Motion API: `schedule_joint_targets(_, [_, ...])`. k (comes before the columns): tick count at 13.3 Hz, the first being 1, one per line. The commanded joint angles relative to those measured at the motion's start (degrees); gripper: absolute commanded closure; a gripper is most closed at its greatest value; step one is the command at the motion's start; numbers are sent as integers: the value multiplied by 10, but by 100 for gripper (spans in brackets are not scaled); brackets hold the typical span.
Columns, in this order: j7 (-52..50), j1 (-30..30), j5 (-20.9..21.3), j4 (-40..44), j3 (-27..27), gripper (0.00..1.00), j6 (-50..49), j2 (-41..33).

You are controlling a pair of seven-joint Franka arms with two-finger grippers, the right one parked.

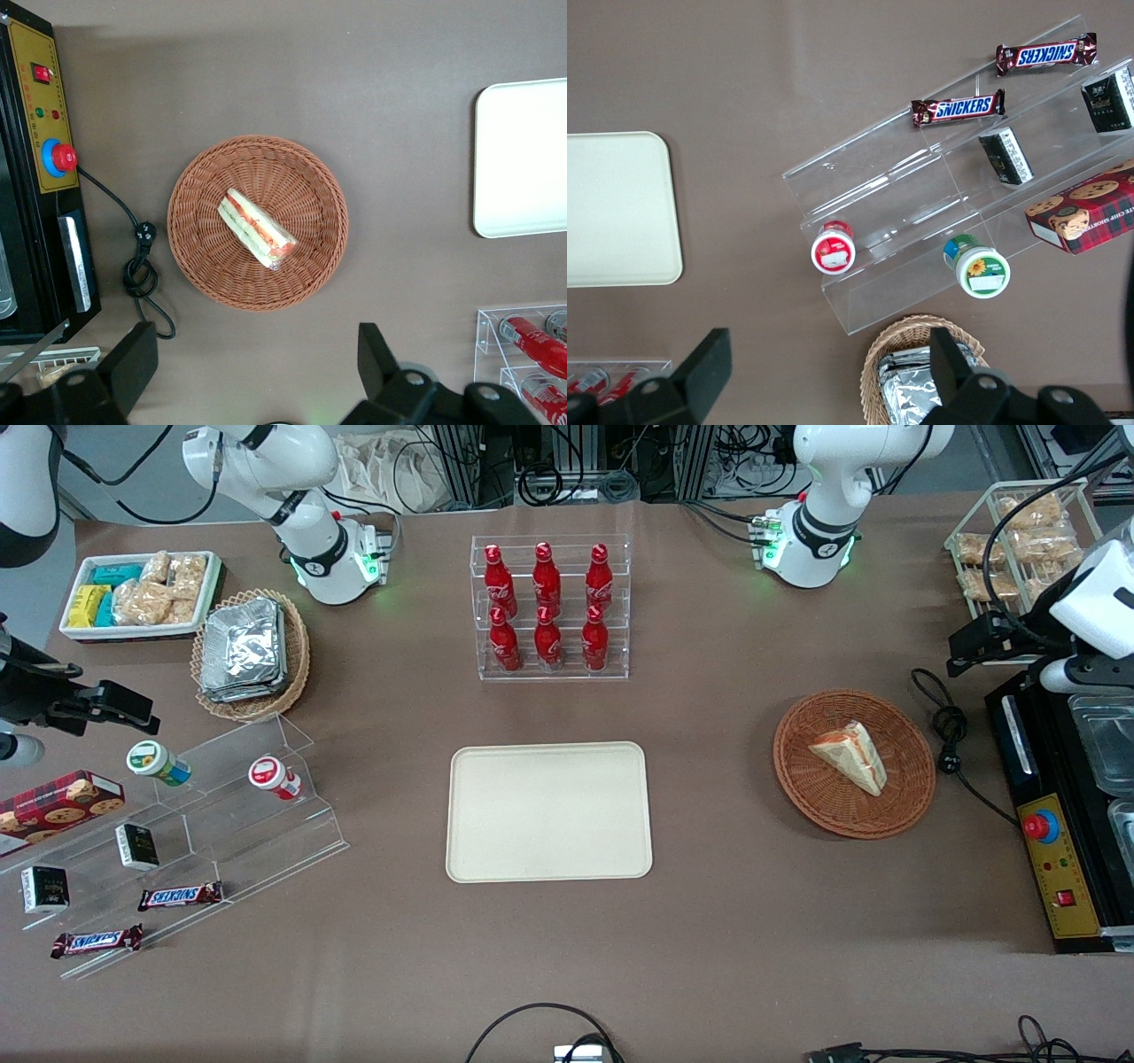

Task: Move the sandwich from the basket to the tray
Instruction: 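Move the left gripper over the wrapped sandwich in the wicker basket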

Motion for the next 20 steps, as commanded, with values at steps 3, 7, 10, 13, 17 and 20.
schedule_joint_targets(3, [-12,-2,1,12,1,0,-13,4])
schedule_joint_targets(7, [-95,-3,2,-10,1,0,-1,18])
schedule_joint_targets(10, [-139,-5,4,-97,1,0,63,-3])
schedule_joint_targets(13, [-200,-5,4,-207,1,1,157,-41])
schedule_joint_targets(17, [-256,-6,5,-297,-1,2,238,-57])
schedule_joint_targets(20, [-298,-6,6,-363,-3,2,311,-65])
